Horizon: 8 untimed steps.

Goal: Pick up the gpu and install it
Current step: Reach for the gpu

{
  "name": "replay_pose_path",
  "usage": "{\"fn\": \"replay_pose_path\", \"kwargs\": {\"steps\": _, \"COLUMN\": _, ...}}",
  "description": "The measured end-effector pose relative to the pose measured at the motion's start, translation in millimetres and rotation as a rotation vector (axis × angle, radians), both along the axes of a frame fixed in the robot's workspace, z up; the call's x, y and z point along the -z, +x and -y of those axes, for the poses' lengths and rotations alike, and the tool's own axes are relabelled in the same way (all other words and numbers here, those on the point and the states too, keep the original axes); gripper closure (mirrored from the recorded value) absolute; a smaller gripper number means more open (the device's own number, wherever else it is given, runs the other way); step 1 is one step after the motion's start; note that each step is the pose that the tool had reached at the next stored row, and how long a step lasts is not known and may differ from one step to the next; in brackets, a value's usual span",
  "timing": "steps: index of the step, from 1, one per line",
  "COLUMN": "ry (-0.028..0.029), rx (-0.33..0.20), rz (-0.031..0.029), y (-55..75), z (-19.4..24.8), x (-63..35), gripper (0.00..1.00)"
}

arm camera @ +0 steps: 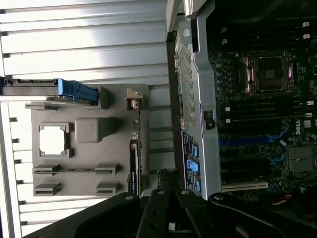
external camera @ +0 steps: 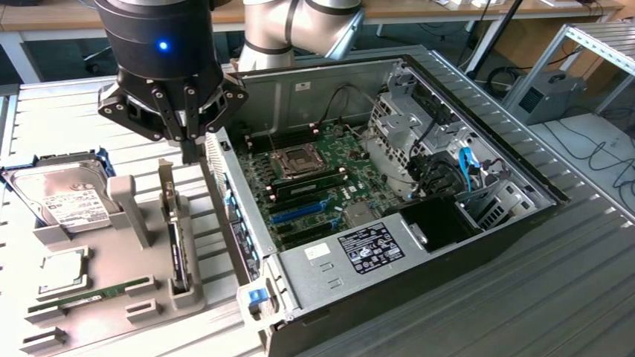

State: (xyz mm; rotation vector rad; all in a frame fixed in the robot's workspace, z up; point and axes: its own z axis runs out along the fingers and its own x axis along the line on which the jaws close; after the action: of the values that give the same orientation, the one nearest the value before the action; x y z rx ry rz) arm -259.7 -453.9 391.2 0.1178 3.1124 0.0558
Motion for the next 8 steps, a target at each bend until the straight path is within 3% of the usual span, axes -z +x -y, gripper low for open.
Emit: {"fn": "replay_pose_path", "kwargs": {"steps": 8, "ry": -0.0003, "rx": 0.000, "rz": -0.0001, "y": 0.0, "z": 4.7, "x": 0.0, "gripper": 0.89}}
